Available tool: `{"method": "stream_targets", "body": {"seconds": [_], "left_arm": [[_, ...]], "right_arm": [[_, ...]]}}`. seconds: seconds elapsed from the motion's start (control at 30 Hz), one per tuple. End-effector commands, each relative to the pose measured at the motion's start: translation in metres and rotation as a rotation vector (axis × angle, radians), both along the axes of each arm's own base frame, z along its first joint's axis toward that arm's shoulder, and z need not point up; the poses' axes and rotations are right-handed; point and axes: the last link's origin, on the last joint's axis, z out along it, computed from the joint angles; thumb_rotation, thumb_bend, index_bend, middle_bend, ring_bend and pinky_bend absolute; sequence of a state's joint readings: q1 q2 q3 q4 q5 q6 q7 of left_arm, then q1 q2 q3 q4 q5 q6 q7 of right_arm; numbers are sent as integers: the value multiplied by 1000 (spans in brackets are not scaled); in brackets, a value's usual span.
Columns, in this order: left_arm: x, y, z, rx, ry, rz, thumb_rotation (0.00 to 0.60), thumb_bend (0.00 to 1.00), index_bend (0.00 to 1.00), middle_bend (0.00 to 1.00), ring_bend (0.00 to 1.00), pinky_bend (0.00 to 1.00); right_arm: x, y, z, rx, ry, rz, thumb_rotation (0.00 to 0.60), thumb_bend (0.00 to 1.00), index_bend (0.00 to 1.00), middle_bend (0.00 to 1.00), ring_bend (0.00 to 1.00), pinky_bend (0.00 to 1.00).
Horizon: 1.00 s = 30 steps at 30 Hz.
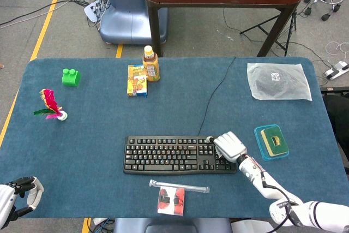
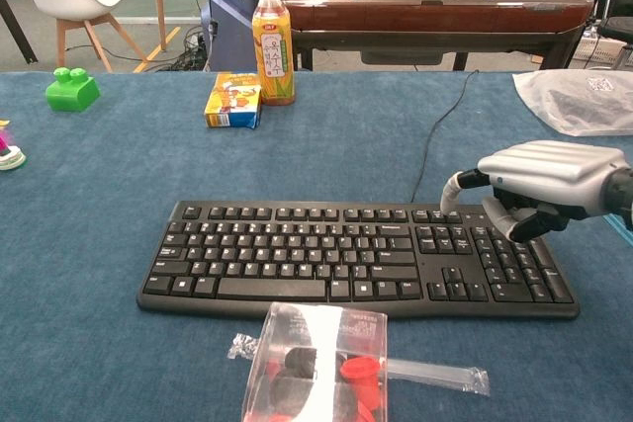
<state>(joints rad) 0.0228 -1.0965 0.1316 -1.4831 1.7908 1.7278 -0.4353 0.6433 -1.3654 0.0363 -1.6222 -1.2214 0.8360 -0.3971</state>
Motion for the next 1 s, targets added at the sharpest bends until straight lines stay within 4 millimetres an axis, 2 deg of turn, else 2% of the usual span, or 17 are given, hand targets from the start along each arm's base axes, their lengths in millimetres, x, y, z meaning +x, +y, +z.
{"method": "stream_targets", "body": {"seconds": [0.03,0.17,0.23,0.27,0.33,0.43,0.6,0.83,1.0], "left_arm": [[0,0,-1,-3,4,0,600,424,679,590,546,668],[0,0,-3,-8,13,2,600,424,679,590,547,668],[0,0,-3,-11,19,5,600,424,678,596,547,668],[0,0,-4,-13,21,6,600,424,677,608,547,669],[0,0,-4,-10,24,5,600,424,674,629,547,669],[1,1,-4,4,27,-2,600,425,645,630,547,669],[1,1,-6,35,41,-10,600,424,582,630,544,669],[0,2,-7,51,47,-10,600,424,569,612,532,669],[0,4,-9,48,48,-5,600,424,570,611,531,669]], "right_arm": [[0,10,25,1,-2,37,600,1000,283,886,862,1000],[-7,25,51,-41,-1,55,600,984,291,717,715,1000],[-13,34,65,-69,4,59,600,934,321,645,633,942],[-16,38,70,-79,10,59,600,879,332,623,599,894],[-23,48,83,-96,13,46,600,689,341,578,531,773],[-32,62,99,-123,-6,24,600,533,341,533,473,663],[-45,84,119,-190,-43,3,600,507,341,507,440,583],[-61,117,138,-298,-137,-69,600,507,342,506,436,573],[-76,125,145,-347,-185,-114,600,507,351,506,436,573]]}}
